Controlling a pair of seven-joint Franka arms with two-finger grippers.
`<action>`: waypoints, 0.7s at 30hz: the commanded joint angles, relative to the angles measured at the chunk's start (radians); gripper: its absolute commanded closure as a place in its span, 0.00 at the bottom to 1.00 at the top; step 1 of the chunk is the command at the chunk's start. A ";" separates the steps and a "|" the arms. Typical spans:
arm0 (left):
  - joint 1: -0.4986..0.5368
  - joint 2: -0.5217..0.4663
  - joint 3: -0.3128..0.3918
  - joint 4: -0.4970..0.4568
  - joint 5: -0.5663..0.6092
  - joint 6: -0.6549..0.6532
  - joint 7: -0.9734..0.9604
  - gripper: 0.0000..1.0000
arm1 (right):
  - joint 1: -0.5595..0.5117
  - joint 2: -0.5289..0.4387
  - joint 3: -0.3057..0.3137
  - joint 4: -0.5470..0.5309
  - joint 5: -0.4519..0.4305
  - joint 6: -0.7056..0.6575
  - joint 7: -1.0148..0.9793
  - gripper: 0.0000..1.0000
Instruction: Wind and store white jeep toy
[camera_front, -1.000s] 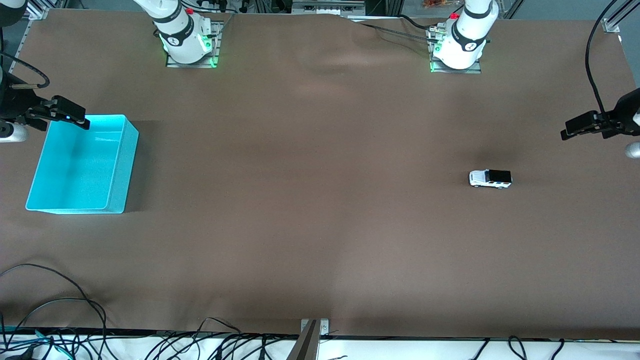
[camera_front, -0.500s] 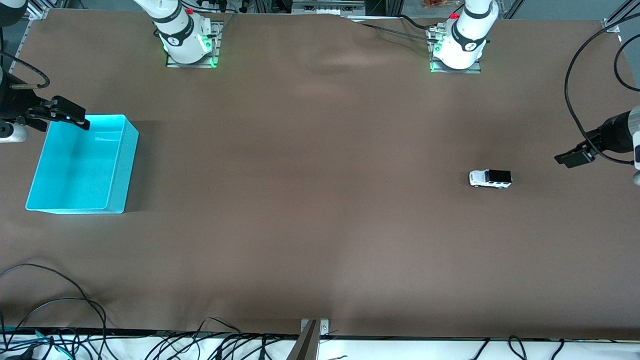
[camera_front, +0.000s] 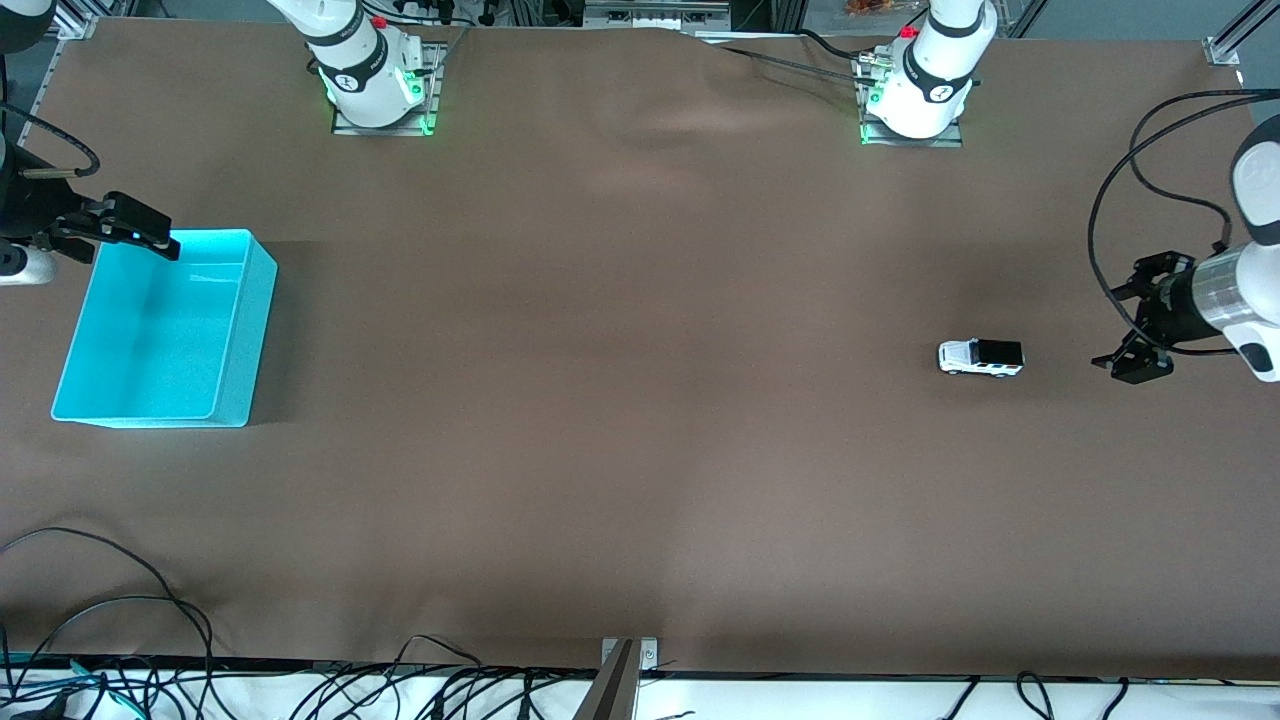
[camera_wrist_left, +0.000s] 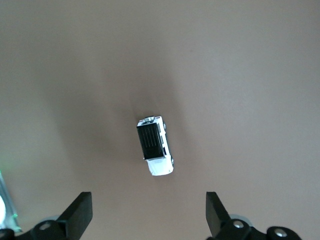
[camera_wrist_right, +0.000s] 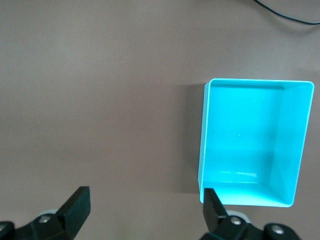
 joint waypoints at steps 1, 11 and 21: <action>0.002 -0.017 0.000 -0.110 -0.014 0.117 -0.161 0.00 | -0.004 0.000 0.007 0.010 -0.015 -0.003 -0.005 0.00; 0.002 -0.014 0.000 -0.314 -0.014 0.369 -0.241 0.00 | -0.004 0.000 0.007 0.010 -0.015 -0.006 -0.005 0.00; -0.006 0.031 -0.003 -0.438 -0.014 0.561 -0.292 0.00 | -0.004 0.000 0.007 0.010 -0.012 -0.009 -0.005 0.00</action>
